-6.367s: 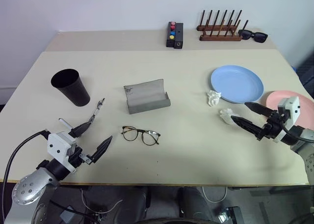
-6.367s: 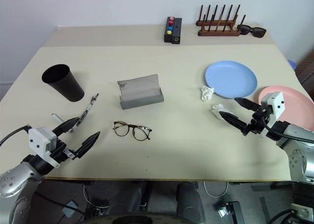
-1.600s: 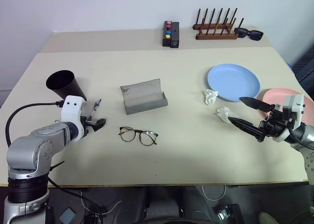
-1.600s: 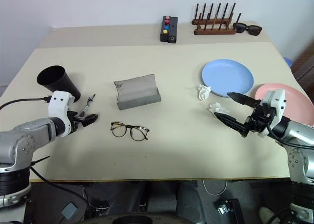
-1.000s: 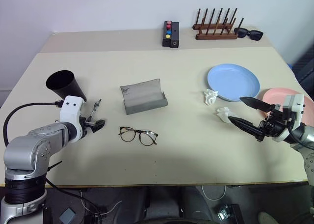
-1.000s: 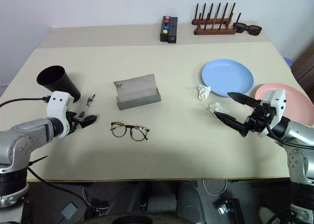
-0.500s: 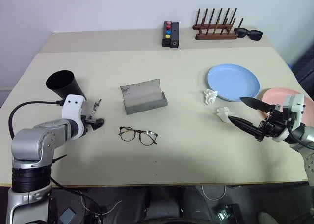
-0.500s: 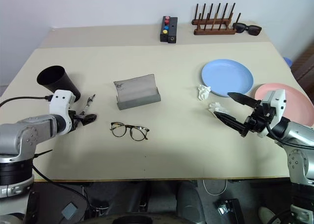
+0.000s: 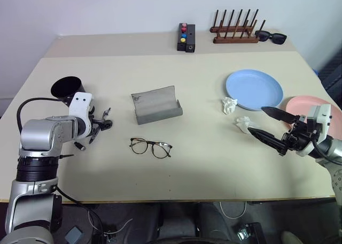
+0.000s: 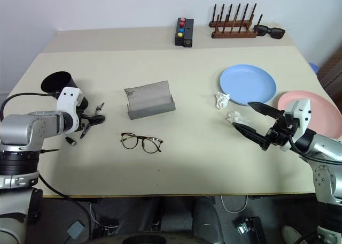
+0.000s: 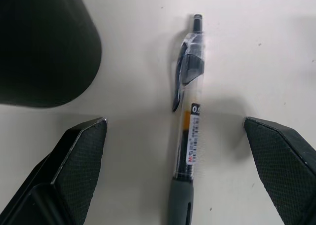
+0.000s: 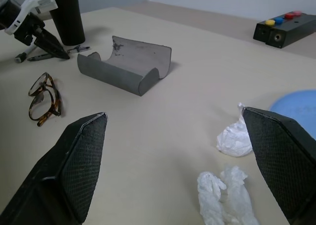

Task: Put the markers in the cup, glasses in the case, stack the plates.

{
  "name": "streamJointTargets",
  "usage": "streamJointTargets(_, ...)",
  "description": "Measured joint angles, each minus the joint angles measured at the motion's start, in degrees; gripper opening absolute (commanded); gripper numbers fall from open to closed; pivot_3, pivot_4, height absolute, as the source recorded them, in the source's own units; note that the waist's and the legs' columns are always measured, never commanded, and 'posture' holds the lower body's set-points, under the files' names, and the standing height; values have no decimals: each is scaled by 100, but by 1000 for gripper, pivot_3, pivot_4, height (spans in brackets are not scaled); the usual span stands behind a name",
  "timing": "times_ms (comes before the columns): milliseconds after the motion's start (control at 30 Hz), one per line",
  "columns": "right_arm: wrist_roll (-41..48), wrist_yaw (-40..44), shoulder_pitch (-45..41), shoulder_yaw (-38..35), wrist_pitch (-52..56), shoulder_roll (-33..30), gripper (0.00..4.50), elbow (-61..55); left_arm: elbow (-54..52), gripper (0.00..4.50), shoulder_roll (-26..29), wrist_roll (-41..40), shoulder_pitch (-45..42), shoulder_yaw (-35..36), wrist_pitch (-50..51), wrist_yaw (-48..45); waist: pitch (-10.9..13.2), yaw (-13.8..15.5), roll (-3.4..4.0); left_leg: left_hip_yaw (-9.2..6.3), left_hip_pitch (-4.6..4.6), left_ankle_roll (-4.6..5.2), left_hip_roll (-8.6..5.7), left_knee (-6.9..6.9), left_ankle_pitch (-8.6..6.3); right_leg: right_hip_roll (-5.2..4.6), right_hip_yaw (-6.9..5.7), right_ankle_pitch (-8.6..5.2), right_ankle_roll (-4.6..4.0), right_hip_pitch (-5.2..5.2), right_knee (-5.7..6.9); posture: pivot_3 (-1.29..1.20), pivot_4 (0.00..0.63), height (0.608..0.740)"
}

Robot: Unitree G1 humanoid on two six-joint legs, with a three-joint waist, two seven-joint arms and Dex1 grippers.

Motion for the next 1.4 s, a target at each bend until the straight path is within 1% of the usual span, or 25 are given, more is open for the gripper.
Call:
streamJointTargets(233, -2, -26, 82, -7, -48, 2, 4472, -4, -479, 4500, 295, -60, 196, -328, 163, -476, 0, -10, 0, 1, 0, 0, 0, 1, 0, -1, 2, 0, 0, -1, 0, 0, 150, 740)
streamJointTargets(400, -6, -44, 55, -4, -99, 6, 4472, -4, -774, 4500, 410, -117, 378, -364, 238, -630, 0, -9, 1, 1, 0, 0, 0, 2, 0, -1, 3, 0, 0, 0, -1, 0, 150, 740)
streamJointTargets(467, -7, -45, 30, -2, -104, 7, 4500, -1, -779, 3998, 415, -115, 381, -363, 251, -639, 0, -10, 1, 1, 0, 0, 0, 1, 0, -1, 3, 0, 0, 0, -1, 0, 150, 740)
streamJointTargets(500, -9, -47, 17, -2, -106, 7, 4500, -1, -780, 3672, 415, -114, 381, -356, 263, -635, 0, -10, 1, 1, 0, 0, 0, 1, 0, -1, 3, 0, 0, 0, -1, 0, 150, 740)
streamJointTargets(533, -9, -51, 7, -1, -106, 7, 4500, -1, -783, 3242, 415, -113, 381, -349, 277, -629, 0, -9, 1, 2, 0, 0, 0, 1, 0, -1, 3, 0, 0, 0, -1, 0, 150, 740)
streamJointTargets(567, -9, -58, 1, 1, -106, 8, 4500, -1, -786, 2683, 415, -114, 382, -342, 288, -622, 0, -6, 0, 1, 0, 0, 0, 2, 0, -1, 3, 0, 0, 0, -1, 0, 150, 740)
streamJointTargets(600, -9, -68, 0, 2, -106, 9, 4500, -1, -790, 2291, 415, -113, 384, -333, 300, -612, 0, -5, 0, 1, 0, 0, 0, 2, 0, -1, 3, 0, 0, 0, -1, 0, 150, 740)
streamJointTargets(633, -9, -83, 0, 4, -105, 10, 4500, -1, -790, 1683, 414, -113, 384, -314, 335, -599, 0, -5, 0, 1, 0, 0, 0, 2, 0, -1, 3, 0, 0, 0, -1, 0, 150, 740)
streamJointTargets(667, -9, -94, 0, 5, -105, 11, 4500, -1, -790, 1226, 414, -113, 384, -303, 357, -585, 0, -6, 1, 1, 0, 0, 0, 2, 0, -1, 3, 0, 0, 0, 0, 0, 150, 740)
streamJointTargets(700, -9, -104, 0, 7, -105, 12, 4500, -1, -790, 611, 412, -112, 384, -297, 365, -573, 0, -6, 1, 1, 0, 0, 0, 2, 0, -1, 3, 0, 0, 0, 0, 0, 150, 740)
streamJointTargets(733, -9, -111, 1, 10, -104, 12, 4500, -1, -790, 94, 404, -111, 384, -283, 374, -563, 0, -6, 1, 1, 0, 0, 0, 2, 0, -1, 2, 0, 0, 0, 0, 0, 150, 740)
streamJointTargets(767, -9, -115, 0, 17, -101, 12, 4500, -3, -791, 12, 395, -112, 383, -258, 379, -561, 0, -5, 1, 1, 0, 0, 0, 2, 0, -1, 2, 0, 0, 0, 0, 0, 150, 740)
streamJointTargets(1100, 17, -148, -51, 43, 7, 13, 4500, -25, -948, 12, 277, -119, 547, -19, 384, -463, 0, -10, 1, 2, 0, 0, 0, 2, 0, -1, 3, 0, 0, -1, 0, 0, 150, 740)
streamJointTargets(1267, -2, -240, -320, 101, -50, 158, 4500, -25, -1197, 12, 93, -145, 734, 256, 374, -443, 0, -13, -1, 1, -1, 0, 1, 2, 0, 0, 3, 0, 0, -3, 1, 0, 150, 740)
streamJointTargets(1400, 21, -245, -435, 294, -14, 273, 4500, -41, -1529, 12, -81, -258, 890, 507, 246, -441, 1, -1, -2, 1, -4, -1, 1, 6, 0, -2, 2, 0, 0, -3, 0, 0, 150, 740)
